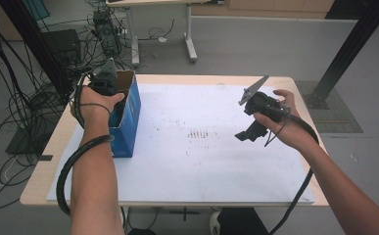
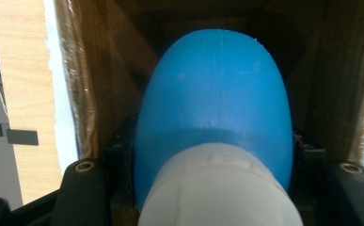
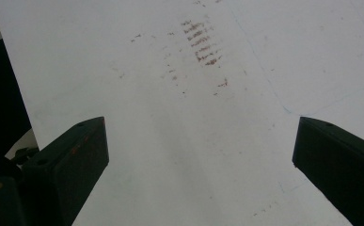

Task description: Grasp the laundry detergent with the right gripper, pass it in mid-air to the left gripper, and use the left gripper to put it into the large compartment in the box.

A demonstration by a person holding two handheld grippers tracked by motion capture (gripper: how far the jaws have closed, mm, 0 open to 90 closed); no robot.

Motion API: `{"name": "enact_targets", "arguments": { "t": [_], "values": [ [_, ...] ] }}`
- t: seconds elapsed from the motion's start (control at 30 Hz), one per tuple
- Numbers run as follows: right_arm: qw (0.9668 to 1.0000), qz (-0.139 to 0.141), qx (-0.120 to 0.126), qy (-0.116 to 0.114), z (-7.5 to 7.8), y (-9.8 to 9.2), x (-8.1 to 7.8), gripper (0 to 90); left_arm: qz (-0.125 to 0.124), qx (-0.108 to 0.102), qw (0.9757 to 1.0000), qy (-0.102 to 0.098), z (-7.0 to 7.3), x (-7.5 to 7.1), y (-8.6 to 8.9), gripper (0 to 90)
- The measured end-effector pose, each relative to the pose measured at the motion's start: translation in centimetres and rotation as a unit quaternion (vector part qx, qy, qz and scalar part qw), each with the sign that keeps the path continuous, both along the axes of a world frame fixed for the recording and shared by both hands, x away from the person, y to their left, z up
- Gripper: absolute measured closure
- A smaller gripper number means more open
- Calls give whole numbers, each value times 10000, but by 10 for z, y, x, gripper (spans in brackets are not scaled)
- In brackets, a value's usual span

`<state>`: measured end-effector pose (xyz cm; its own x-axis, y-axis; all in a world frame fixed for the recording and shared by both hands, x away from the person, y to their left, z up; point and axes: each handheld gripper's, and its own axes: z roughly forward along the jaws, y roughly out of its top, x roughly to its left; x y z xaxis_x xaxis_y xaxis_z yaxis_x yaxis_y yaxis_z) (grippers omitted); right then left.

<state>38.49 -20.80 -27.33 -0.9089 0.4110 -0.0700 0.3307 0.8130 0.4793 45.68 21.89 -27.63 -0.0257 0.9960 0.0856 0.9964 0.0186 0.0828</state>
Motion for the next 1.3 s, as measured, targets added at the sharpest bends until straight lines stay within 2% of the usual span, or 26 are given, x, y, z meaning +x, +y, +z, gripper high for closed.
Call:
{"name": "enact_targets", "arguments": {
  "t": [0.33,0.7,1.3],
  "values": [
    [10000,-3,18,-38,2,0,0,41,54,-60,10000,-53,-1,-4,2,370],
    [9999,-23,-56,-130,3,-3,1,40,59,-31,10000,-63,-1,-2,1,368],
    [9999,-22,-64,-121,4,-3,1,41,79,-55,9999,-62,-1,-3,2,366]
  ]
}}
